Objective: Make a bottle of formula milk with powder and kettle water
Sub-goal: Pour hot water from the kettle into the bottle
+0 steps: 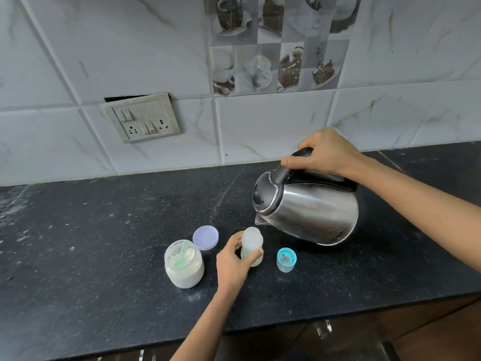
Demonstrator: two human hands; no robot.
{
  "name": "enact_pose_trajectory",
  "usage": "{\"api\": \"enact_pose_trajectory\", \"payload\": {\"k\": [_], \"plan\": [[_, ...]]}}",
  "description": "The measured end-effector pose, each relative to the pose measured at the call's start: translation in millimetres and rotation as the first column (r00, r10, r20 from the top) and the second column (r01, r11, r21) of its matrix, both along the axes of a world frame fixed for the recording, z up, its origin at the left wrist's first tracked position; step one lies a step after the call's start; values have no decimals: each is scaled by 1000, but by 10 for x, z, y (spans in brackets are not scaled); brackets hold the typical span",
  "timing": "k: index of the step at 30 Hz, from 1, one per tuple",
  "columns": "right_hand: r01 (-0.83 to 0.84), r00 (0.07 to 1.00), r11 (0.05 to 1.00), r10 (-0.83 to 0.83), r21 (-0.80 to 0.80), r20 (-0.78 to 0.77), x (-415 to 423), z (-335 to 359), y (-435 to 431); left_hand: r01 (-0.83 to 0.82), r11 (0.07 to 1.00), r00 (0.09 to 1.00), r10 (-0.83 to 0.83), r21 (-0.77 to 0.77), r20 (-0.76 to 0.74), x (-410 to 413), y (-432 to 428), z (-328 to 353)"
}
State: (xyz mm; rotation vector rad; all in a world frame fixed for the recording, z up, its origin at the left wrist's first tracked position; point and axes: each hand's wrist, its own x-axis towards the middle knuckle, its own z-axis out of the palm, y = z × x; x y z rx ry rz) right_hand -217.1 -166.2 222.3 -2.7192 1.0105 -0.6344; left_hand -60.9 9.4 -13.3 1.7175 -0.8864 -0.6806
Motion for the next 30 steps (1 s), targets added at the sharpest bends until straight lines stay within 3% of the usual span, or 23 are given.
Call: {"api": "enact_pose_trajectory", "payload": {"k": [6, 11, 22, 30], "plan": [[78, 945, 974, -140, 212, 295, -438, -277, -259, -16, 1000, 1000, 16, 20, 8, 15, 16, -68], [122, 783, 892, -356, 434, 510, -774, -655, -447, -24, 999, 999, 24, 22, 29, 28, 49, -133], [100, 584, 762, -566, 640, 583, -1115, -1283, -739, -68, 997, 998, 68, 23, 1, 36, 80, -164], [93, 582, 685, -626, 722, 519, -1223, -1462, -927, -83, 996, 997, 83, 31, 4, 43, 86, -223]]}}
